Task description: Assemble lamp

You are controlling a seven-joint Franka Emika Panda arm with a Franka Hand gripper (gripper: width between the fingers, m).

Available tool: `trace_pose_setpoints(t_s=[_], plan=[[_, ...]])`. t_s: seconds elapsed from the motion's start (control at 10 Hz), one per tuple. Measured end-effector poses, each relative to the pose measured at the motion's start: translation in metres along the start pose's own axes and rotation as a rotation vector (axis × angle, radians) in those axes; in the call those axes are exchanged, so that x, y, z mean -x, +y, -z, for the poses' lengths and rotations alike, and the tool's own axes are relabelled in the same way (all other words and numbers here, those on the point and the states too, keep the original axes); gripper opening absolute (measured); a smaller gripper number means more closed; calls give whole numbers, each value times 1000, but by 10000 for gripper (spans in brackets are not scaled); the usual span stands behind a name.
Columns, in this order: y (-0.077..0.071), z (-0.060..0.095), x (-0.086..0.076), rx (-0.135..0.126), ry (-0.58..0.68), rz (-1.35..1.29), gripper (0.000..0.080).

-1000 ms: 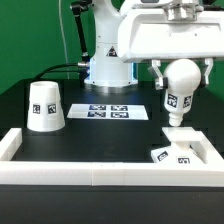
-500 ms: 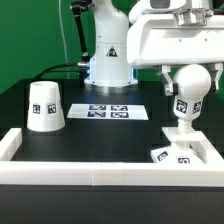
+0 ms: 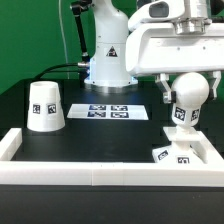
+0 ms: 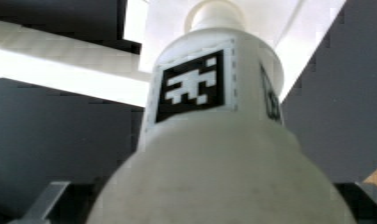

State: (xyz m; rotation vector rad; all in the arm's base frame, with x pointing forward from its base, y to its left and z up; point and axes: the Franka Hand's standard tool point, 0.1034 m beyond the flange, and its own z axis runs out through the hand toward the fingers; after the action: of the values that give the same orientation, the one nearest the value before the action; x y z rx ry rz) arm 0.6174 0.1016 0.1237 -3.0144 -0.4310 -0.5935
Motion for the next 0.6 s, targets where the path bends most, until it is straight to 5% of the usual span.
trace_pose_setpoints(t_s=[0.6], plan=[[-3, -4, 11, 24, 94, 6, 576]])
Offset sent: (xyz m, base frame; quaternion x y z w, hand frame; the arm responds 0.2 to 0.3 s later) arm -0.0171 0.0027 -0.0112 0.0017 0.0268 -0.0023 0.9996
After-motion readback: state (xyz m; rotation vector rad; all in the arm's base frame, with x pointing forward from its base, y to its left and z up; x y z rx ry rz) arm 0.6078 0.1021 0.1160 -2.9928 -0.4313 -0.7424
